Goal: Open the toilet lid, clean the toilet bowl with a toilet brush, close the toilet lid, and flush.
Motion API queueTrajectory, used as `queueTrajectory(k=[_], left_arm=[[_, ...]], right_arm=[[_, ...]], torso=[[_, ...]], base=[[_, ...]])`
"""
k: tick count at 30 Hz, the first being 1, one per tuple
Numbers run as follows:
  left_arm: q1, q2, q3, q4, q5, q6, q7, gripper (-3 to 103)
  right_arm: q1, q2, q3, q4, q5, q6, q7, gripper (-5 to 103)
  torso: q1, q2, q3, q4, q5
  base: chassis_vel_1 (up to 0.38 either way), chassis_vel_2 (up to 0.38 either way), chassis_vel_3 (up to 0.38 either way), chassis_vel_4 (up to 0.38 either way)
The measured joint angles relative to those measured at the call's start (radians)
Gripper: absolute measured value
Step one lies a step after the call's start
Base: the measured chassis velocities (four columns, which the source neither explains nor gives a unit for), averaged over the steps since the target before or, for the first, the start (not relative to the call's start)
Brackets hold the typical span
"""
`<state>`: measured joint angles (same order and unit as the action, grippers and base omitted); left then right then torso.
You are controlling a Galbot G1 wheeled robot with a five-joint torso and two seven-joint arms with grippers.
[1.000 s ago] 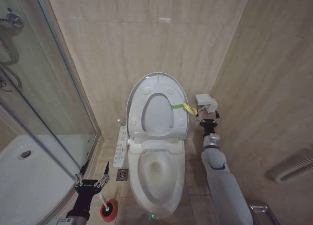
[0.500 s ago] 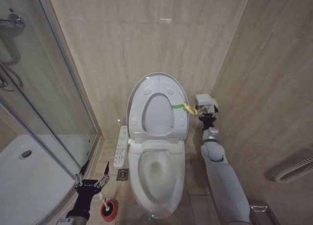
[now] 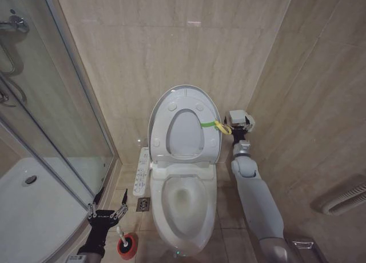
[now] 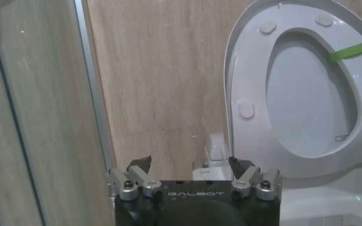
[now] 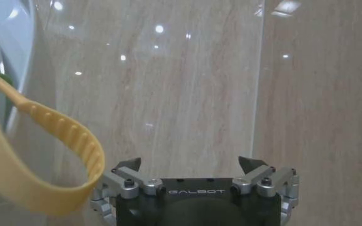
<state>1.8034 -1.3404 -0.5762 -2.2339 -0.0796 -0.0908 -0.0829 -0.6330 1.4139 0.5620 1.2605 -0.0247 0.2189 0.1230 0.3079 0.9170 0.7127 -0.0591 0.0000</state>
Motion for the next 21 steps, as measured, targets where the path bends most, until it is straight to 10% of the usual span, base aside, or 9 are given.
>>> queueTrajectory(k=[21], left_arm=[[0.0,0.0,0.0,0.0,0.0,0.0,0.0,82]], right_arm=[[0.007,-0.052,-0.091,0.082,0.129,-0.065,-0.016,100]], torso=[[0.0,0.0,0.0,-0.0001,0.0]], base=[[0.0,0.0,0.0,0.0]])
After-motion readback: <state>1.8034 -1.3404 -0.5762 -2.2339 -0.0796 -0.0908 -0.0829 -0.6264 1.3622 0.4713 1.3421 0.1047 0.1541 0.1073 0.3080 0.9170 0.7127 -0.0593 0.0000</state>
